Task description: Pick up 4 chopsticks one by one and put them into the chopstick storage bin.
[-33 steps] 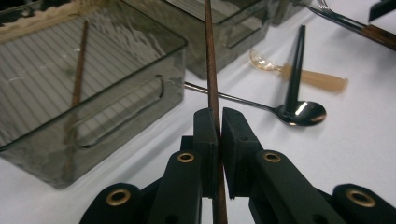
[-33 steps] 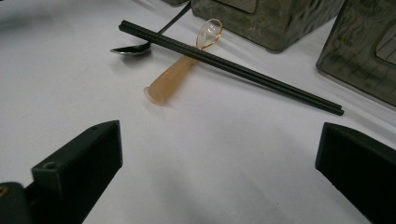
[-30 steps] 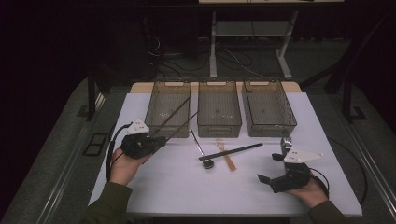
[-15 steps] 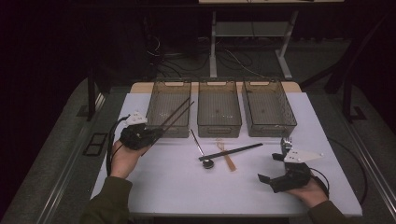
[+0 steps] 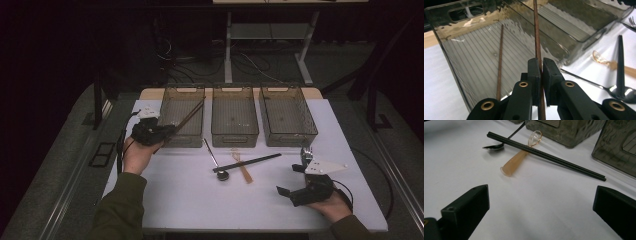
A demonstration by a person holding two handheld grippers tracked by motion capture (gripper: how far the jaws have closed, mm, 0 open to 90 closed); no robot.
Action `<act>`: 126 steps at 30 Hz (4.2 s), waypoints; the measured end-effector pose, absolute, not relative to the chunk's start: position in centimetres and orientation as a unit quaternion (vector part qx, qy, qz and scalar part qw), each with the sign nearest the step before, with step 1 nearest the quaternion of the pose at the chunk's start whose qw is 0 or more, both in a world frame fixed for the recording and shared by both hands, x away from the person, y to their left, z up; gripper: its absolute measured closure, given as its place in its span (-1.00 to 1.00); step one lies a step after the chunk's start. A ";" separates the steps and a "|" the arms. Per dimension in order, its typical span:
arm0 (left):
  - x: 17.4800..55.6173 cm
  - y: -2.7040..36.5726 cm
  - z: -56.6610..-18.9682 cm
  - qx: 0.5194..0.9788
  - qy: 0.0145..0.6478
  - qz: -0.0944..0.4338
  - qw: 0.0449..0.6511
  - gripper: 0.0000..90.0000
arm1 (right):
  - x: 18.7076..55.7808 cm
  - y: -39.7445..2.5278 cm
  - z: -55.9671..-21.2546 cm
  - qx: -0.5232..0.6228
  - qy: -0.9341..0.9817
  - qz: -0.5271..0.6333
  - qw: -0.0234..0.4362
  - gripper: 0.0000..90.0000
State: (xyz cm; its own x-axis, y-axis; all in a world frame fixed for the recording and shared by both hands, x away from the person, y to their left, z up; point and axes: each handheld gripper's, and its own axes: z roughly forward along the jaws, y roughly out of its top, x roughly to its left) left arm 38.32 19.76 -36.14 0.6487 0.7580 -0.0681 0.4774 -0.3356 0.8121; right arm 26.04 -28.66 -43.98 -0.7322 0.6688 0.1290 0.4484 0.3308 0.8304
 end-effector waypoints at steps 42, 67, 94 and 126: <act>46.5 17.8 -37.7 0.797 0.427 0.183 0.386 0.89 | 25.9 -28.8 -44.0 0.350 0.804 0.468 0.115 -0.99; 46.4 18.2 -39.2 0.807 0.432 0.176 0.361 0.30 | 25.8 -28.9 -44.0 0.350 0.804 0.468 0.114 -0.99; 38.8 16.6 -37.4 0.816 0.344 0.150 0.439 -0.41 | 25.8 -28.8 -44.1 0.352 0.804 0.465 0.115 -0.99; 29.0 17.2 -42.1 0.816 0.297 0.099 0.485 -0.81 | 25.6 -28.8 -43.9 0.349 0.805 0.466 0.115 -0.99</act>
State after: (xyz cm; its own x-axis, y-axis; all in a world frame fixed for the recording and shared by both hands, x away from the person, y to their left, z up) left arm 29.04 17.20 -42.08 0.8042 0.5806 -0.1273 0.3892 -0.3524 0.8511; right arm 25.63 -28.81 -43.93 -0.7302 0.6688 0.1398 0.4546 0.3229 0.8301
